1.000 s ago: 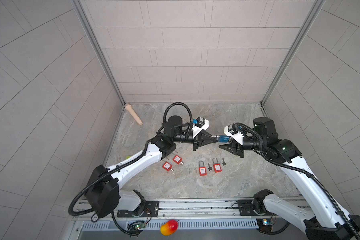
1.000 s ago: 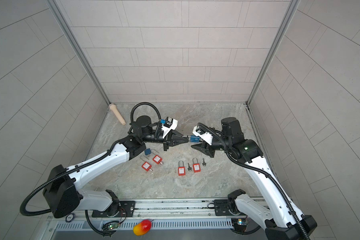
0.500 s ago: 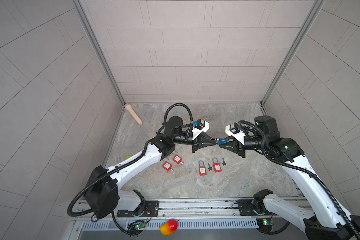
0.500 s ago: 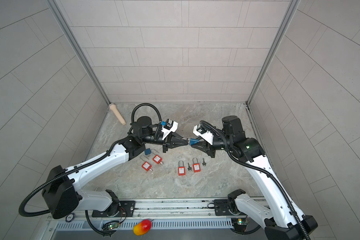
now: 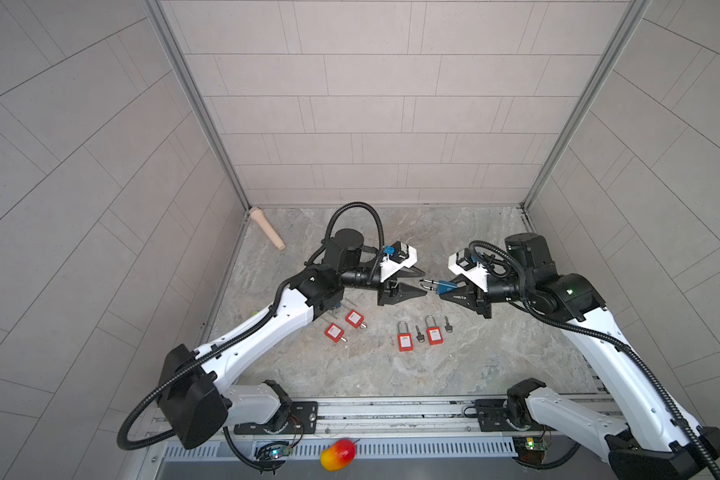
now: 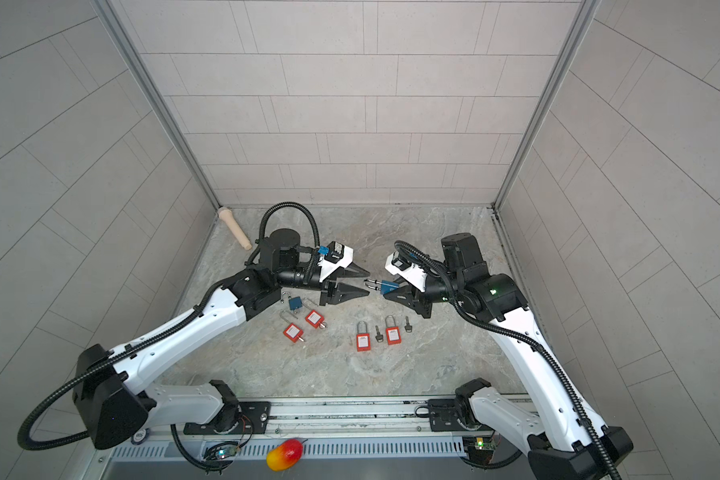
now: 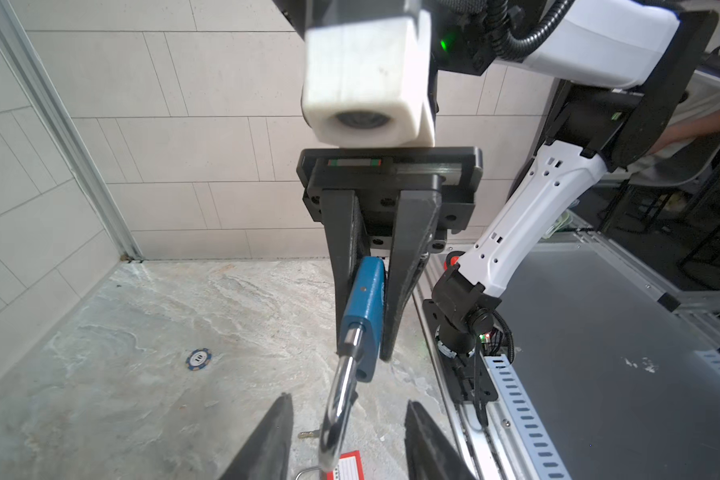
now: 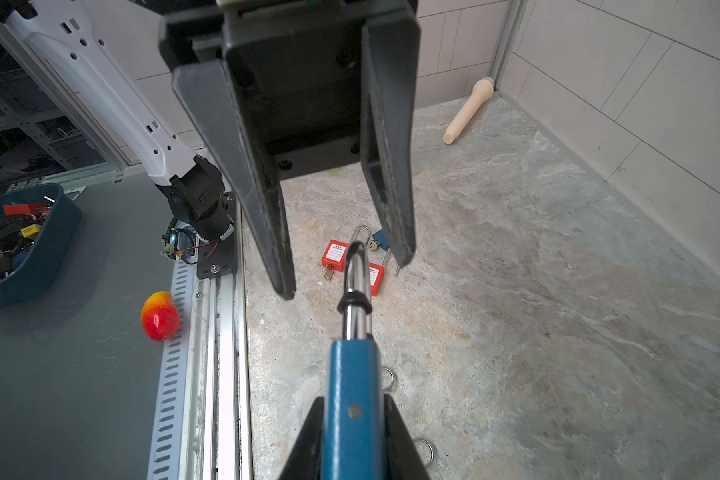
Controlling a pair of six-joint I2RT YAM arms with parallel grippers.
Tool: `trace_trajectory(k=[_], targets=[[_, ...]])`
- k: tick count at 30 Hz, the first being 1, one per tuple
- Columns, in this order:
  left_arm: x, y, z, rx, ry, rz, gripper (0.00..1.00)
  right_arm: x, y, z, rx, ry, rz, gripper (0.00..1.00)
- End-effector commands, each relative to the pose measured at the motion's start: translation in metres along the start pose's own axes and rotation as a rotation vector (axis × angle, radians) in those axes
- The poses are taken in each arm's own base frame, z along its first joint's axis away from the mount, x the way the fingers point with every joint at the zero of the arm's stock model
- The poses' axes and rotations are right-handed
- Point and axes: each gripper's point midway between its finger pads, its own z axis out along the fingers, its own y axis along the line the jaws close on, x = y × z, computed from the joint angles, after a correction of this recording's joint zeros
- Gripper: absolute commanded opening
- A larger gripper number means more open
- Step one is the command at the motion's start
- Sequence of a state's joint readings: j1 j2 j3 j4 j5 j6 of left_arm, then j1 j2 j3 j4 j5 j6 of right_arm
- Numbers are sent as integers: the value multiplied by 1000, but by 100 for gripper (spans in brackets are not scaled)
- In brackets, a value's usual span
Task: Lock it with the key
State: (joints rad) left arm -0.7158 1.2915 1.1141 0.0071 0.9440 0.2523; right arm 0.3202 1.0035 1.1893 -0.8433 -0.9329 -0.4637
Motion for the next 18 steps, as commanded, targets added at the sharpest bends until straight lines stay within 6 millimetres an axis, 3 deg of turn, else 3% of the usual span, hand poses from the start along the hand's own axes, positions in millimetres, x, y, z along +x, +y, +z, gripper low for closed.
trace_trajectory(k=[1, 11, 18], targets=[[0, -5, -7, -6, 42, 50, 42, -8, 4, -4, -7, -26, -42, 2], [0, 1, -1, -4, 51, 34, 32, -8, 7, -2, -40, -33, -32, 0], [-2, -1, 0, 3, 43, 31, 31, -6, 9, 0, -52, -33, -30, 0]])
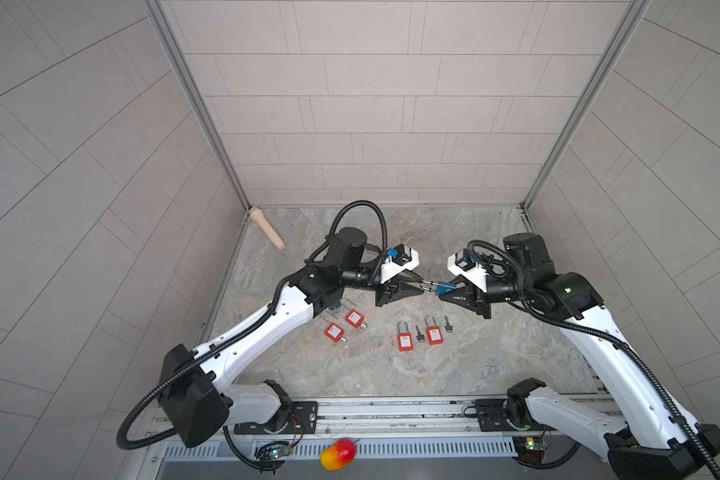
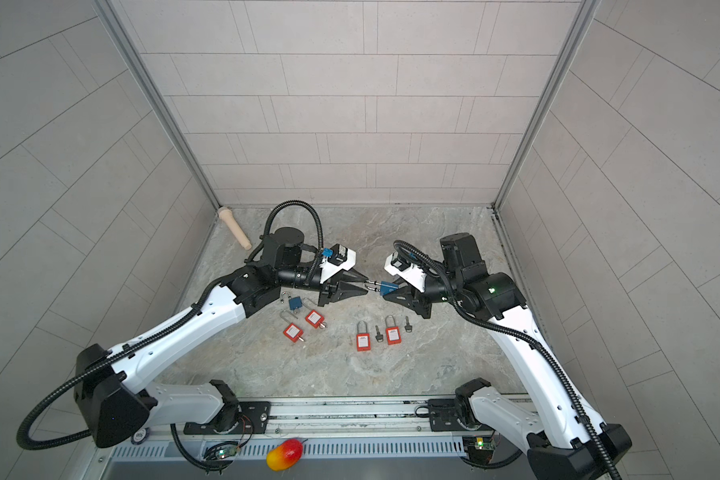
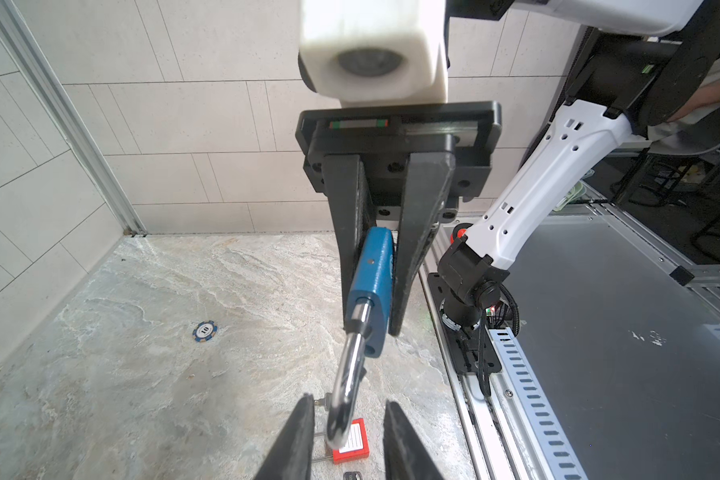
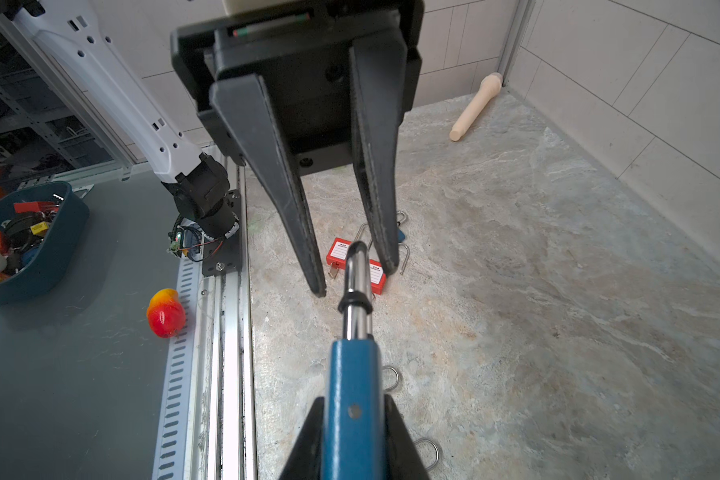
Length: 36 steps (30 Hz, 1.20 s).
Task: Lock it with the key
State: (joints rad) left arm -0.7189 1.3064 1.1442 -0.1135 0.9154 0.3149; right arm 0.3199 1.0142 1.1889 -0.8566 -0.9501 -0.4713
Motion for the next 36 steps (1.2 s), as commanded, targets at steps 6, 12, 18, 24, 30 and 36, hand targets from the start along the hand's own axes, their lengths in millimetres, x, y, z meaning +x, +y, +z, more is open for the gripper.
trace_trajectory(k=[6, 12, 18, 24, 30, 36], targets=[[-16, -4, 0, 21, -34, 34, 22, -9, 8, -1, -44, -44, -55, 0], [-18, -7, 4, 57, -42, -7, 11, -6, 9, 2, -58, -42, -98, 0], [-19, -13, 11, 79, -46, -16, 0, -5, 8, 8, -77, -42, -177, 0], [-21, -17, 15, 107, -60, -39, 0, -8, 6, 17, -84, -55, -219, 0], [-18, -21, 24, 131, -60, -50, 0, -24, 7, 24, -85, -85, -230, 0], [-21, -22, 30, 155, -114, -99, 0, -34, -2, 31, -12, -86, -293, 0]])
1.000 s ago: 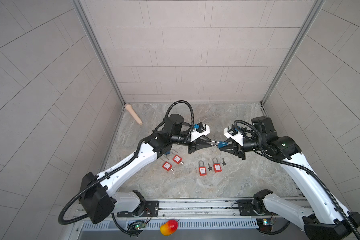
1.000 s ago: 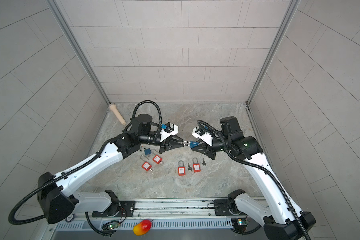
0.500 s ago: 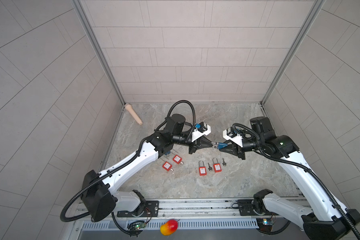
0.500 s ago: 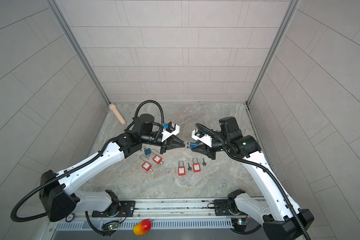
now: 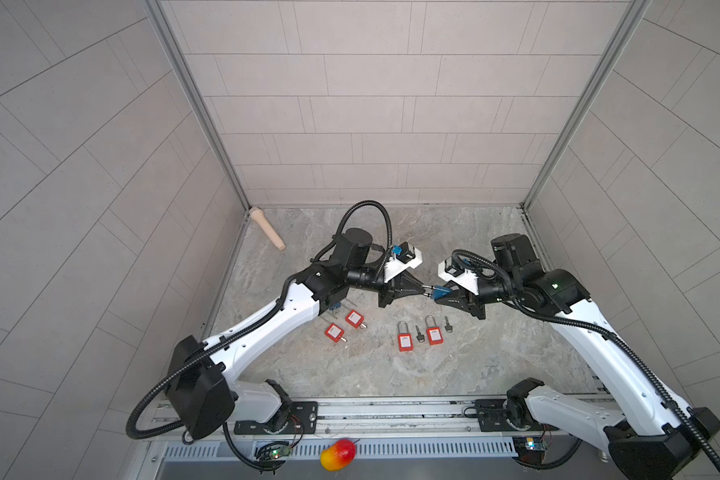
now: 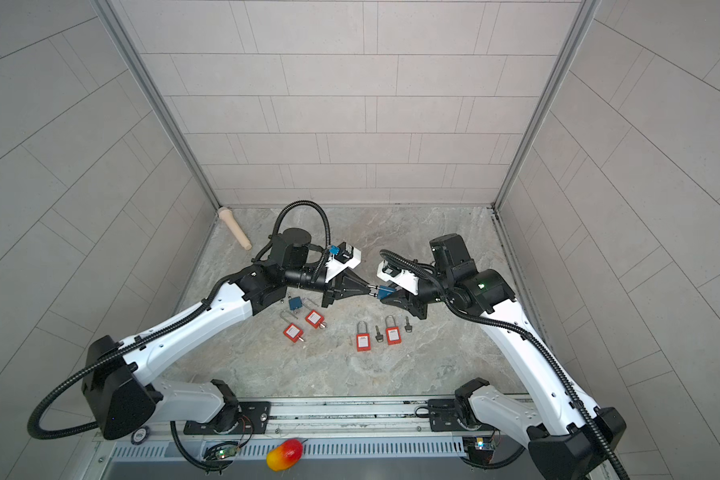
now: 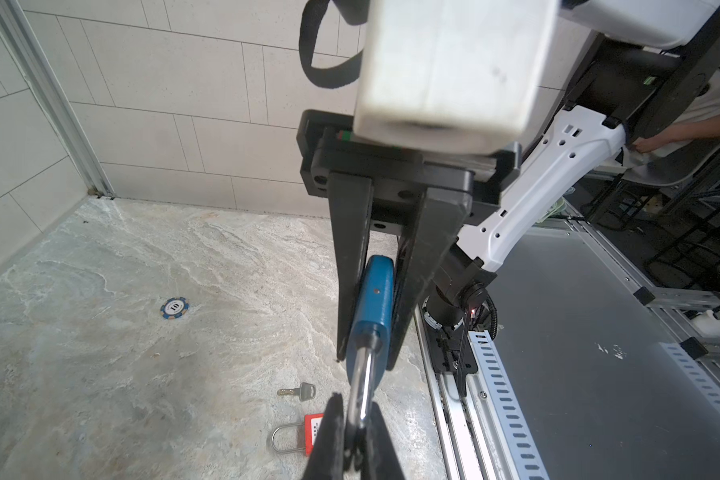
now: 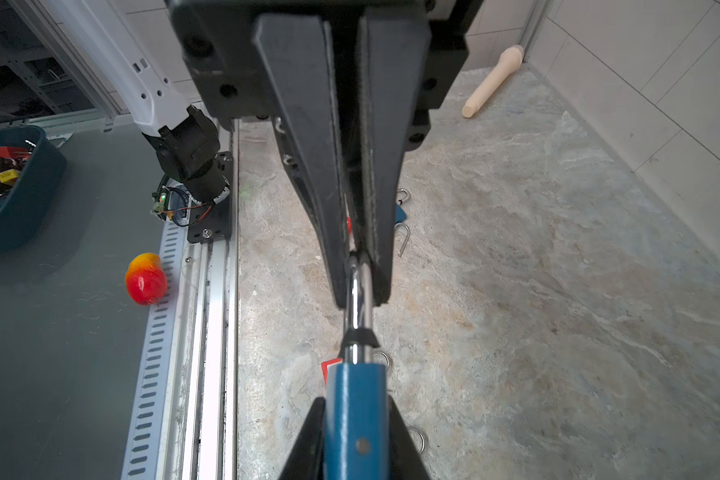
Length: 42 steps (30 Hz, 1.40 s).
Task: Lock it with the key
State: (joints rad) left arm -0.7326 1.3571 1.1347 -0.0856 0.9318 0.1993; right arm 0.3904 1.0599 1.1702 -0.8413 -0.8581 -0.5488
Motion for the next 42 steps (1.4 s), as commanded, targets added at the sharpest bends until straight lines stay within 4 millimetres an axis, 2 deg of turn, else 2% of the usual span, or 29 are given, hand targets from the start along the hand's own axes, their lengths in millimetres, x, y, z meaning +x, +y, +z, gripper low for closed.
trace_trajectory(k=[1, 11, 17, 20, 23, 27, 33, 36, 42], targets=[[-31, -27, 18, 130, -118, 41, 0, -53, -3, 7, 11, -178, -218, 0], [-5, -32, 28, 108, -74, 83, 0, -83, -16, 4, -10, -255, -139, 0], [2, -44, 33, 122, -63, 155, 0, -89, -22, 6, -49, -270, -118, 0], [3, -44, 34, 120, -61, 140, 0, -87, -23, 8, -57, -252, -139, 0], [1, -37, 28, 94, -65, 122, 0, -78, -19, 9, -64, -211, -158, 0], [2, -19, 6, 53, -47, 77, 0, -52, -19, 7, -1, -125, -142, 0], [15, -10, -27, 61, 67, 16, 0, -7, -12, -1, 108, -36, -86, 24], [14, -10, -33, 56, 80, 24, 0, 8, -6, -4, 136, -24, -73, 29], [-2, -5, -36, 21, 47, 46, 0, 30, 2, -13, 198, 8, -26, 31]])
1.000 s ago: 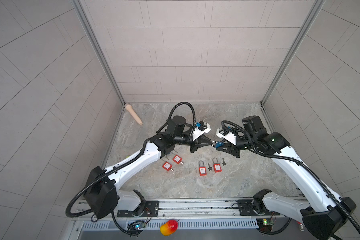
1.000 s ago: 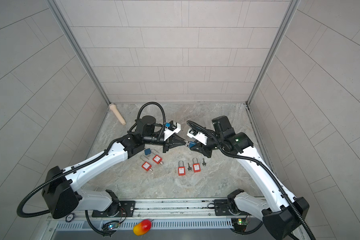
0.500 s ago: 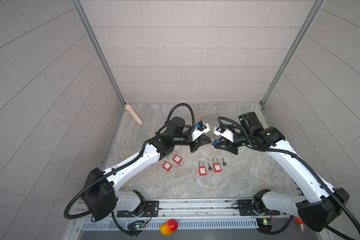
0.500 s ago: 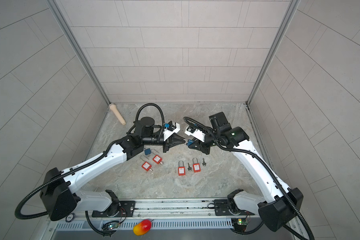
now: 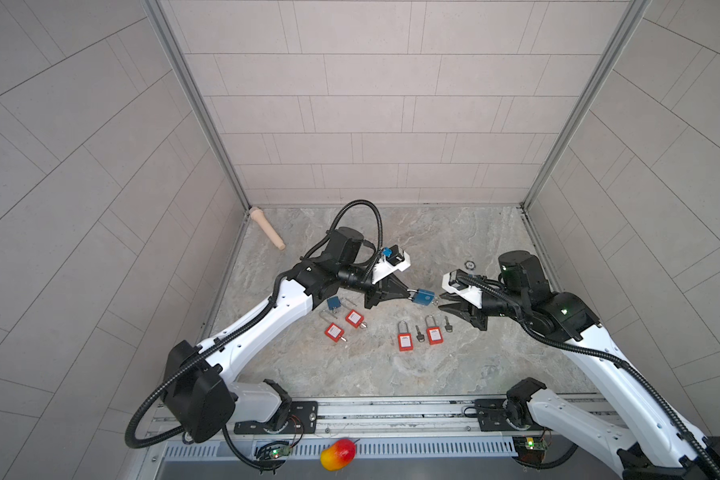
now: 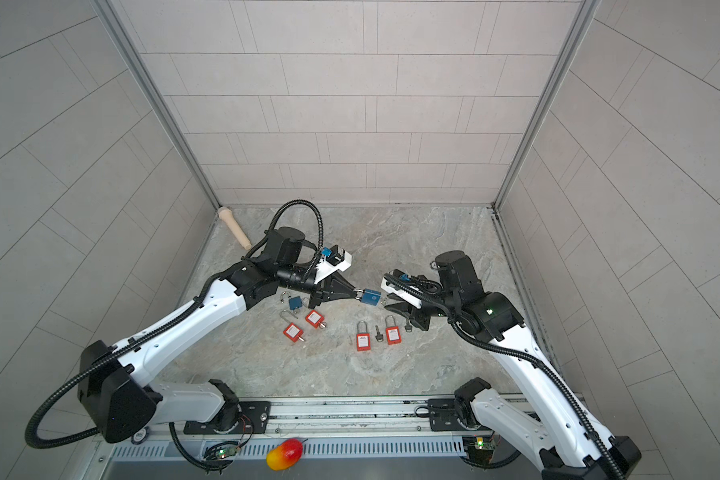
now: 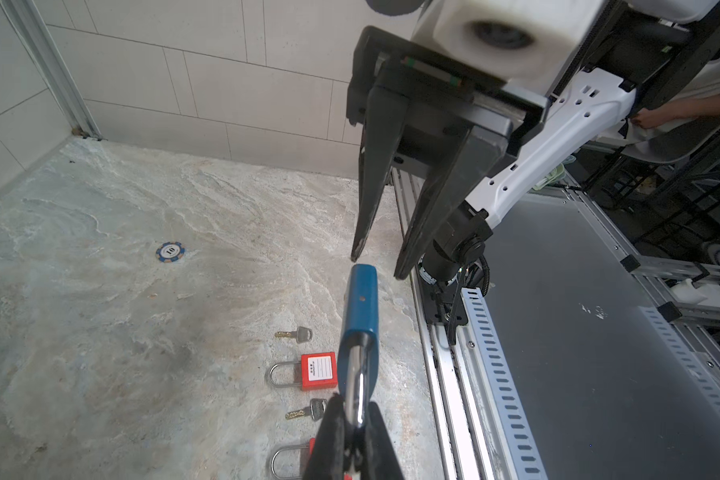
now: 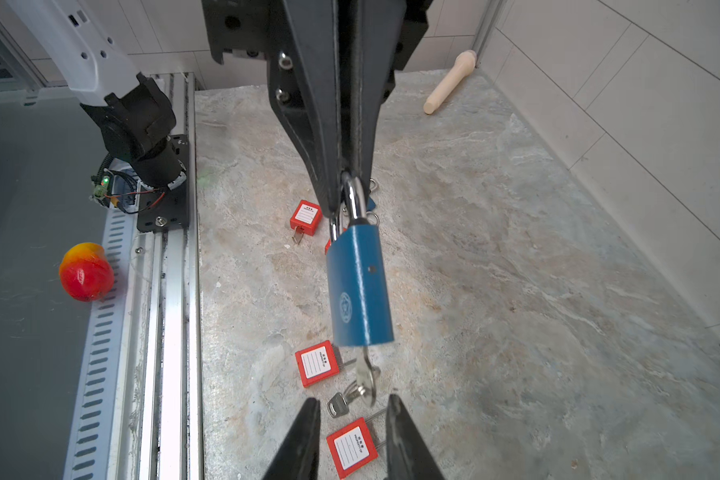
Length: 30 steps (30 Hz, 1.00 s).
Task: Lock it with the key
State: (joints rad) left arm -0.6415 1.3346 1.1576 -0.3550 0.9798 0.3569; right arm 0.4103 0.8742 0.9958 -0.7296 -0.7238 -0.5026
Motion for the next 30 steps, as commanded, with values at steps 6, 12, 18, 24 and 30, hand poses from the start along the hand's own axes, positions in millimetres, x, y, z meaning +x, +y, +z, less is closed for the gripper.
trace_trajectory(k=[6, 12, 18, 24, 30], targets=[[-32, -14, -10, 19, -66, 95, 0, 1, 7, -2, -26, -15, 30, 29], [-30, -17, -8, 18, -60, 101, 0, -10, 9, 2, -84, -43, 26, 27], [-29, -19, -8, 21, -60, 117, 0, -11, 7, 3, -87, -37, 25, 26], [-31, -20, -10, 17, -56, 144, 0, -10, 9, 6, -113, -22, 43, 18], [-33, -21, -12, 15, -58, 163, 0, -6, 11, 8, -150, 12, 53, 9]])
